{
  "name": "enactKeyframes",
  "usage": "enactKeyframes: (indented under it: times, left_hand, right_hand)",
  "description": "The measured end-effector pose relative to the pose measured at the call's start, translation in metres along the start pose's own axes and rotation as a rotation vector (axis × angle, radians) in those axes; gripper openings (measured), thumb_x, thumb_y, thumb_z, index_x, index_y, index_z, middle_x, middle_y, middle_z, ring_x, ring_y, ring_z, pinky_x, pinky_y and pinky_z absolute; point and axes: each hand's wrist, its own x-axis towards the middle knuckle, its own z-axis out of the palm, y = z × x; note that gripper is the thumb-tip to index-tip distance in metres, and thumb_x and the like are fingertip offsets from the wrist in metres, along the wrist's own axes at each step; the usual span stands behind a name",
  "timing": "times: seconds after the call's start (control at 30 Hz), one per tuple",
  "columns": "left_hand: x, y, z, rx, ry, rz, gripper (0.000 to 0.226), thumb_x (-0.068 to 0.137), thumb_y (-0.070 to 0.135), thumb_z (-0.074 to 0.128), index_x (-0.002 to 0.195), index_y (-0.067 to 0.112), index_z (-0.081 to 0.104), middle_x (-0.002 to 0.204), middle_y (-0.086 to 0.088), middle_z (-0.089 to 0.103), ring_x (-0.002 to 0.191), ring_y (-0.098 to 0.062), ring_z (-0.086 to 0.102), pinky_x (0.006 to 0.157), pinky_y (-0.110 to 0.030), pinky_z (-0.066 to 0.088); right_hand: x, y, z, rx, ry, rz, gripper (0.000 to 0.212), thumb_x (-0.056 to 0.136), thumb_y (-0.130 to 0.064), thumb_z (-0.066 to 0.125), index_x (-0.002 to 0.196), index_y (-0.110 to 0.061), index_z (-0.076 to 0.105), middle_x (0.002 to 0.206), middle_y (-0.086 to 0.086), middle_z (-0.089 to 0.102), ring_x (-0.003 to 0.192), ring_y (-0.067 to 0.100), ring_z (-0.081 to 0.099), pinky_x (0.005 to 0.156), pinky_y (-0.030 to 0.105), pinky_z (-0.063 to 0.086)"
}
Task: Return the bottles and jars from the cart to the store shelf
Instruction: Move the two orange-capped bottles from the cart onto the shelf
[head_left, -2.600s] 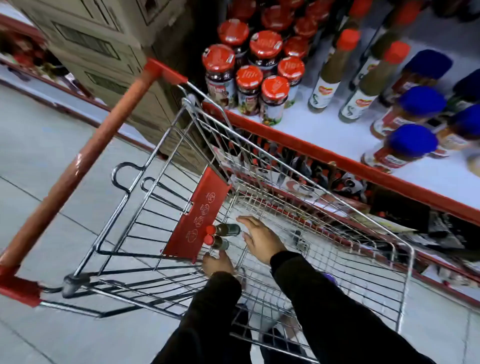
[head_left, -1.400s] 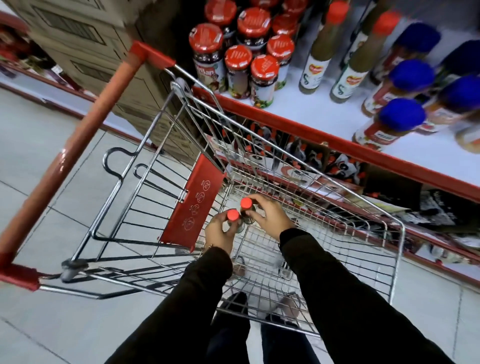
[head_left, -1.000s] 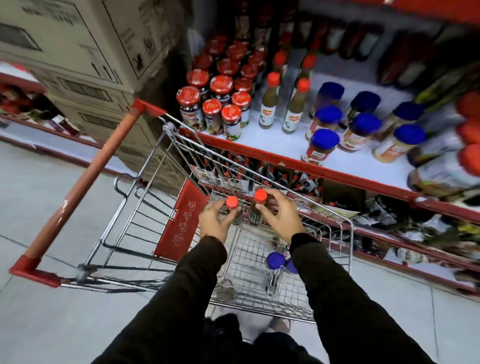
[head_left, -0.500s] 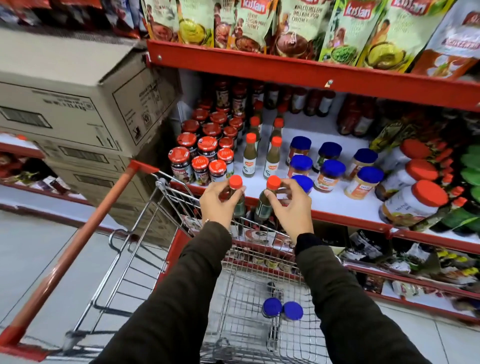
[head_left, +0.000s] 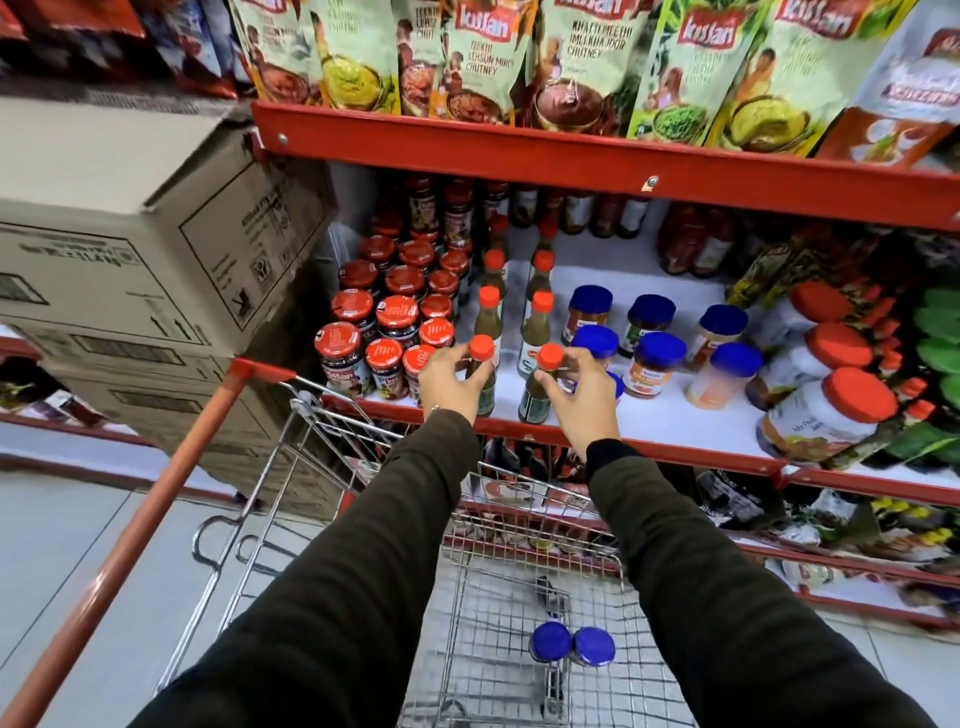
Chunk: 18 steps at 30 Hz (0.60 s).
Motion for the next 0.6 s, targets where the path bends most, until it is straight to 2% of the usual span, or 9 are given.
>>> enactKeyframes:
  times: [0.17, 0.33, 0.43, 0.53, 0.6]
  left_hand:
    - [0.006, -0.006, 0.005, 0.007, -0.015, -0.003, 0.036, 0.083, 0.036, 0.073, 0.113, 0.016, 0.071, 0.115, -0.005, 0.07, 0.108, -0.021, 0.063, 0.098, -0.04, 0.05]
    - [0.001, -0.01, 0.009, 0.043, -0.013, 0.012, 0.039, 0.087, 0.041, 0.067, 0.117, 0.016, 0.065, 0.121, -0.008, 0.066, 0.114, -0.025, 0.06, 0.094, -0.027, 0.04]
    - [-0.016, -0.017, 0.011, -0.005, -0.021, -0.017, 0.049, 0.092, 0.04, 0.059, 0.134, 0.015, 0.053, 0.137, -0.01, 0.055, 0.126, -0.025, 0.052, 0.104, -0.032, 0.04]
    - [-0.05, -0.032, 0.016, -0.05, -0.017, 0.013, 0.053, 0.096, 0.04, 0.052, 0.143, 0.018, 0.04, 0.147, -0.008, 0.045, 0.135, -0.016, 0.041, 0.111, -0.028, 0.032]
    - [-0.078, -0.047, 0.023, 0.002, -0.054, 0.032, 0.056, 0.097, 0.044, 0.046, 0.148, 0.023, 0.032, 0.155, -0.003, 0.036, 0.142, -0.011, 0.03, 0.114, -0.027, 0.025]
  right_hand:
    - [0.006, 0.001, 0.006, -0.019, -0.011, 0.01, 0.03, 0.091, -0.02, 0.071, 0.118, -0.014, 0.059, 0.117, 0.007, 0.072, 0.112, 0.022, 0.066, 0.103, 0.042, 0.052]
    - [0.004, 0.001, 0.01, -0.036, -0.012, 0.009, 0.037, 0.093, -0.021, 0.068, 0.128, -0.016, 0.057, 0.126, 0.007, 0.069, 0.121, 0.024, 0.063, 0.105, 0.042, 0.051]
    - [-0.009, 0.004, 0.009, 0.019, -0.039, 0.053, 0.055, 0.096, -0.024, 0.065, 0.146, -0.017, 0.044, 0.146, 0.009, 0.055, 0.136, 0.024, 0.052, 0.11, 0.045, 0.048]
    - [-0.041, 0.015, 0.009, 0.097, -0.052, 0.046, 0.056, 0.099, -0.027, 0.058, 0.151, -0.021, 0.038, 0.155, 0.005, 0.046, 0.142, 0.019, 0.045, 0.115, 0.047, 0.044]
    - [-0.067, 0.031, 0.011, 0.059, -0.087, 0.026, 0.055, 0.101, -0.032, 0.053, 0.153, -0.026, 0.035, 0.16, 0.002, 0.041, 0.146, 0.016, 0.039, 0.118, 0.044, 0.04]
